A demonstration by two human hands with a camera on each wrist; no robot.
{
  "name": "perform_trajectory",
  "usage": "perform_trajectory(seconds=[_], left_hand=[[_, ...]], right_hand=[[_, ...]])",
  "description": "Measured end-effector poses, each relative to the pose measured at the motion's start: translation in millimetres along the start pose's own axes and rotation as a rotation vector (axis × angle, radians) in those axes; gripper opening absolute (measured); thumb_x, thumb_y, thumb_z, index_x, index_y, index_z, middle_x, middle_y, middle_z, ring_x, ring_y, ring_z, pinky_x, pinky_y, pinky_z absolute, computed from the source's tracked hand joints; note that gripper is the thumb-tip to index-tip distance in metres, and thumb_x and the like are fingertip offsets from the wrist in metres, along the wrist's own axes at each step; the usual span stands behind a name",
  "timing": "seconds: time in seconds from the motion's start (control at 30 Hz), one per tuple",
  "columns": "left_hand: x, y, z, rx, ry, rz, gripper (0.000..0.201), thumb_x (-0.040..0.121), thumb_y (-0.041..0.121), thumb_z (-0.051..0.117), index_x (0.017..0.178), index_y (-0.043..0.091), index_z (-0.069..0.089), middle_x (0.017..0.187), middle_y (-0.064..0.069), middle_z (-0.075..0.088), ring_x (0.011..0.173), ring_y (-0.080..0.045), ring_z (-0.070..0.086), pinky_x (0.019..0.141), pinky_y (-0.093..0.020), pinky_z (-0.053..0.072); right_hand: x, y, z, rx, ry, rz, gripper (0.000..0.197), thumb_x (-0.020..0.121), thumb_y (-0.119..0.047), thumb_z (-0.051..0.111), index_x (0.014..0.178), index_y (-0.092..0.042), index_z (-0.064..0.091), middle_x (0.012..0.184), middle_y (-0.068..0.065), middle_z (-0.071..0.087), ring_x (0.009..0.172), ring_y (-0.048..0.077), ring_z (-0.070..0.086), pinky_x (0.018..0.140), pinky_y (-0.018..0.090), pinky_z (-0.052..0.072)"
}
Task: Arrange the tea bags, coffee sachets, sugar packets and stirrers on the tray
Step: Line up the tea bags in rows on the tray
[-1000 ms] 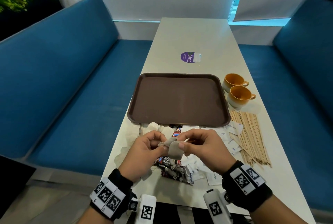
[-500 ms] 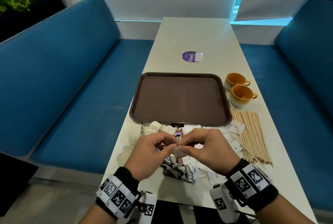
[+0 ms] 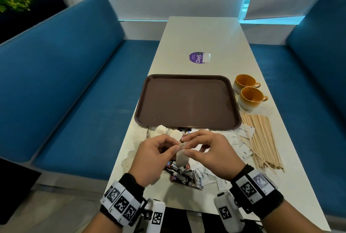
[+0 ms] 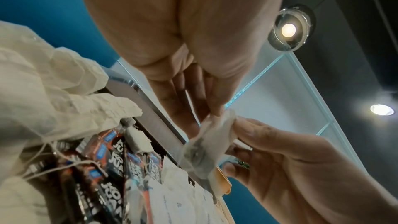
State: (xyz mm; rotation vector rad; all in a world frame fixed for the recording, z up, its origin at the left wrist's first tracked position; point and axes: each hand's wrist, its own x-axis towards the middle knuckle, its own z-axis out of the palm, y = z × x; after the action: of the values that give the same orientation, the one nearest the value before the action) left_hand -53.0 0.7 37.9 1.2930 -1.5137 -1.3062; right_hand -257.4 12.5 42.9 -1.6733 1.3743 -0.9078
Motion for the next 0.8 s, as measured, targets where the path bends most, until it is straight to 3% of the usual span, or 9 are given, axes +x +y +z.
perform_trajectory(seconds=[0.1,0.23,0.3,0.37,0.43,0.53,0.67,0.8], left_hand=[[1.6,-2.5,-0.3,0.005,-0.038,-0.008,0.013,0.092,0.005,0.071,0.091,0.017,0.077,0.084,-0.005,0.078,0.082,-0.023,0.075,0.078,-0.039,0.061],[10.9,-0.7,-2.3,0.031,-0.070,-0.051,0.013,0.093,0.004,0.068,0.090,0.014,0.076,0.082,-0.004,0.078,0.071,-0.013,0.072,0.067,-0.025,0.056],[25.5,-0.6,-4.9,0.226,-0.077,-0.036,0.015,0.093,0.008,0.067,0.087,0.019,0.075,0.078,0.004,0.077,0.064,-0.003,0.066,0.065,-0.020,0.052],[44.2,0.2,-8.5,0.545,-0.103,0.018,0.011,0.092,0.018,0.067,0.088,0.026,0.074,0.083,0.011,0.073,0.068,0.002,0.062,0.071,-0.019,0.049],[60.9,3.0,-9.1,0.831,-0.180,0.054,0.008,0.092,0.027,0.063,0.097,0.026,0.070,0.094,0.012,0.068,0.083,-0.005,0.061,0.081,-0.026,0.051],[78.4,-0.7,0.9,1.104,-0.274,0.058,0.012,0.094,0.028,0.058,0.104,0.023,0.063,0.104,0.003,0.059,0.097,-0.020,0.060,0.088,-0.039,0.052],[89.9,-12.5,17.2,1.246,-0.253,0.016,0.023,0.096,0.019,0.055,0.119,0.017,0.058,0.116,-0.005,0.056,0.110,-0.028,0.057,0.095,-0.046,0.052],[93.9,-19.1,23.3,1.283,-0.237,-0.002,0.025,0.099,0.022,0.054,0.122,0.014,0.058,0.120,-0.007,0.055,0.116,-0.027,0.053,0.097,-0.041,0.051]], right_hand=[[0.2,1.2,2.4,0.064,0.027,0.039,0.008,0.083,-0.022,0.085,0.086,-0.029,0.084,0.090,-0.014,0.078,0.087,0.011,0.071,0.073,0.031,0.056],[1.6,7.0,1.1,0.148,0.058,0.129,0.011,0.084,-0.011,0.084,0.090,-0.020,0.084,0.086,-0.011,0.080,0.084,0.007,0.074,0.079,0.023,0.057],[2.0,10.0,-0.5,0.164,0.077,0.154,0.013,0.083,-0.006,0.083,0.091,-0.017,0.084,0.088,-0.010,0.080,0.086,0.005,0.074,0.084,0.021,0.057],[2.5,12.4,-2.6,0.128,0.092,0.159,0.015,0.083,-0.006,0.083,0.091,-0.019,0.084,0.088,-0.010,0.080,0.087,0.005,0.074,0.085,0.023,0.058],[3.0,14.0,-5.4,0.101,0.112,0.162,0.020,0.083,-0.007,0.083,0.093,-0.024,0.083,0.088,-0.010,0.079,0.086,0.006,0.074,0.085,0.025,0.059],[3.1,15.8,-9.9,0.085,0.157,0.177,0.027,0.084,-0.008,0.083,0.103,-0.027,0.080,0.085,-0.007,0.078,0.083,0.006,0.073,0.083,0.022,0.058],[0.1,19.0,-16.3,0.013,0.187,0.164,0.027,0.087,-0.012,0.080,0.109,-0.028,0.079,0.086,-0.014,0.077,0.085,-0.003,0.070,0.079,0.009,0.051],[-1.4,18.6,-18.3,-0.041,0.176,0.139,0.022,0.090,-0.013,0.077,0.106,-0.028,0.080,0.092,-0.025,0.074,0.091,-0.008,0.068,0.081,0.007,0.049]])
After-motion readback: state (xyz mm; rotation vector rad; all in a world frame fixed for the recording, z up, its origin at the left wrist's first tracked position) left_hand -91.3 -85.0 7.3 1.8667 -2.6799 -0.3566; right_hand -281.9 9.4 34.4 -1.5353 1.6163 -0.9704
